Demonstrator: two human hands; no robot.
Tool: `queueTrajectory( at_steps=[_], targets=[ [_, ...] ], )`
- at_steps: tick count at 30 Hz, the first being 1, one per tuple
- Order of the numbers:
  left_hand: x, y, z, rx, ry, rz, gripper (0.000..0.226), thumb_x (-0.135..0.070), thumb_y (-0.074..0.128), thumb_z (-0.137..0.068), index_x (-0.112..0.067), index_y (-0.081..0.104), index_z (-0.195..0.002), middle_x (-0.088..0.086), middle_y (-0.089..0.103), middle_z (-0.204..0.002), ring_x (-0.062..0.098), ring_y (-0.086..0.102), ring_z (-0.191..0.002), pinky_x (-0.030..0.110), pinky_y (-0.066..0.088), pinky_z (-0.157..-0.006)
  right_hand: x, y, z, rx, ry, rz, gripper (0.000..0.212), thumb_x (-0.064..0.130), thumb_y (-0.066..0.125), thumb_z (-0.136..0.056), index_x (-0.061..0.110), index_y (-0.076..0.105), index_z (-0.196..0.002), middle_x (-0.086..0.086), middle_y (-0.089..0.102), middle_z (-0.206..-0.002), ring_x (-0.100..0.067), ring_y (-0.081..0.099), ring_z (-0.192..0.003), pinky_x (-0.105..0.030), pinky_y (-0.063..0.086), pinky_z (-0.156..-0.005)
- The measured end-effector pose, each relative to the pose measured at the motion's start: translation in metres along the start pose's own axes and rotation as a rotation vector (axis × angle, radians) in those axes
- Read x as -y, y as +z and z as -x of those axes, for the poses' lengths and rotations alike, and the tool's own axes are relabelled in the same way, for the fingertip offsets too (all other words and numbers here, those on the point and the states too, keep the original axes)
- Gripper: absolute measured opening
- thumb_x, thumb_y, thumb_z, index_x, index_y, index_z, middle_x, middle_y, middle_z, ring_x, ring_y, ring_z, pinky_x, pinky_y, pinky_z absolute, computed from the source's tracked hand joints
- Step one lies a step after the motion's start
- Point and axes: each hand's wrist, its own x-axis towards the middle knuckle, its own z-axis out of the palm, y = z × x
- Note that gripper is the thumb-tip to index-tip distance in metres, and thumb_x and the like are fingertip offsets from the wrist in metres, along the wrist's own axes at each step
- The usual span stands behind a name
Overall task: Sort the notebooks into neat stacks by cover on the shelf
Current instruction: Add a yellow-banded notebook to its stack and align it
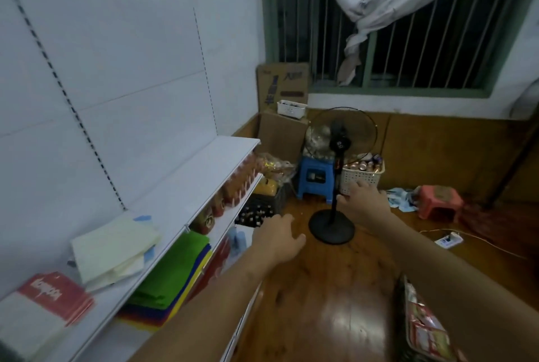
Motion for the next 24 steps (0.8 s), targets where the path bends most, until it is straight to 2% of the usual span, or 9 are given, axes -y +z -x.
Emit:
queueTrajectory(
  at_steps=[4, 10, 13, 19, 24],
  targets=[
    [-0.004, 0.005, -0.045, 0.02, 0.024, 0.019, 0.056, -0.053, 0.046, -0.09, -0.019, 0.044, -0.135, 0.005, 0.051, -0.13, 0.026, 0.051, -0.117, 0.042, 0.046, -0.093, -0.015, 0.007, -0.029, -0.004, 0.01, -0.026, 0.059, 0.05, 0.036, -0.093, 0.02, 0.035, -0.144, -0.008, 0.04, -0.143, -0.029, 0.034, -0.134, -0.049, 0.028, -0.108],
    [0.017, 0.012, -0.116, 0.041, 0.026, 0.063, 0.055, -0.053, 0.048, -0.088, -0.018, 0.047, -0.131, 0.005, 0.055, -0.12, 0.026, 0.056, -0.106, 0.045, 0.051, -0.086, 0.002, 0.015, -0.09, 0.017, 0.014, -0.002, 0.055, 0.049, 0.036, -0.093, 0.018, 0.039, -0.14, -0.008, 0.042, -0.141, -0.029, 0.037, -0.132, -0.048, 0.029, -0.107],
    [0.039, 0.005, -0.154, 0.025, 0.016, 0.065, 0.046, -0.052, 0.049, -0.087, -0.019, 0.052, -0.118, 0.004, 0.057, -0.111, 0.024, 0.058, -0.097, 0.043, 0.053, -0.082, 0.023, 0.017, -0.126, 0.014, 0.0, 0.021, 0.054, 0.049, 0.037, -0.095, 0.017, 0.04, -0.139, -0.009, 0.042, -0.14, -0.029, 0.037, -0.131, -0.047, 0.029, -0.107],
    [0.11, -0.022, -0.201, -0.088, -0.084, 0.094, 0.036, -0.046, 0.049, -0.09, -0.017, 0.055, -0.11, 0.004, 0.06, -0.104, 0.021, 0.06, -0.092, 0.039, 0.053, -0.075, 0.113, 0.033, -0.198, 0.045, -0.096, -0.003, 0.055, 0.049, 0.038, -0.096, 0.018, 0.035, -0.142, -0.006, 0.04, -0.142, -0.028, 0.037, -0.132, -0.047, 0.031, -0.108],
    [0.194, -0.043, -0.199, -0.177, -0.301, 0.074, 0.033, -0.041, 0.047, -0.091, -0.013, 0.054, -0.108, 0.01, 0.059, -0.109, 0.031, 0.058, -0.102, 0.041, 0.049, -0.083, 0.221, 0.071, -0.229, 0.102, -0.354, 0.025, 0.048, 0.043, 0.04, -0.096, 0.019, 0.04, -0.138, -0.006, 0.041, -0.142, -0.028, 0.039, -0.129, -0.048, 0.029, -0.107]
  ],
)
